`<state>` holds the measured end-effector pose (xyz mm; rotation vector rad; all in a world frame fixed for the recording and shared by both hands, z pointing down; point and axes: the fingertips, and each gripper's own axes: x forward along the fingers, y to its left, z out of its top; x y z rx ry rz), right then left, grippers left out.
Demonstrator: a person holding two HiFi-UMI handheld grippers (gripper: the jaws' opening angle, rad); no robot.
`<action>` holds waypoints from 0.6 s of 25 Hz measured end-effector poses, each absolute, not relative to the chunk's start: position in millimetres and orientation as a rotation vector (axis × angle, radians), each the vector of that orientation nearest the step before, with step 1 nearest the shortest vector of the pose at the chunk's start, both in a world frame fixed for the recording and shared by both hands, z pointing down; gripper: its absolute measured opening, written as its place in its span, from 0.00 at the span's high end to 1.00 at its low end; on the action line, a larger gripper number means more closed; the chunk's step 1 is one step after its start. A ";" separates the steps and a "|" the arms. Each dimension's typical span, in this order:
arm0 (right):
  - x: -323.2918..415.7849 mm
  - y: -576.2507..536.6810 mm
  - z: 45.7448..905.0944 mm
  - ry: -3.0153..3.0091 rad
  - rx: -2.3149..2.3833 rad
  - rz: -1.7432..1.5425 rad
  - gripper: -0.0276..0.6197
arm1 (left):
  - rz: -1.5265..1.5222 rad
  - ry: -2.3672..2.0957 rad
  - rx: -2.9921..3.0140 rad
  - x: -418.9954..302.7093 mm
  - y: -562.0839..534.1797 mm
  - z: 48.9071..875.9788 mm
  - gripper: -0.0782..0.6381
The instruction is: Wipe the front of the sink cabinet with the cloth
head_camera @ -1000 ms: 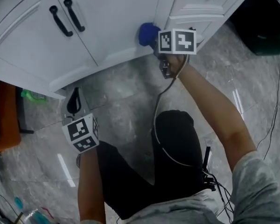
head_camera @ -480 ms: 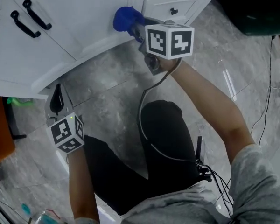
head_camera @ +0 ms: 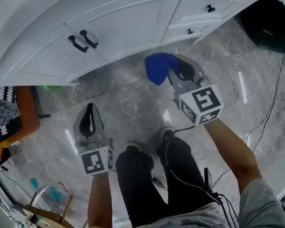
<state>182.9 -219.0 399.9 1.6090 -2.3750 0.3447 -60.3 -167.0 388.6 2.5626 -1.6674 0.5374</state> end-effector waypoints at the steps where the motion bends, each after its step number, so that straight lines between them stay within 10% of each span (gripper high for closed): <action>1: 183.7 -209.8 375.4 -2.374 1.604 0.341 0.86 | 0.550 -1.642 2.572 -56.9 -161.7 365.5 0.88; 15: 198.1 -121.3 16.0 -2.406 1.601 0.205 0.86 | 0.507 -1.425 2.621 -7.3 -91.3 31.8 0.88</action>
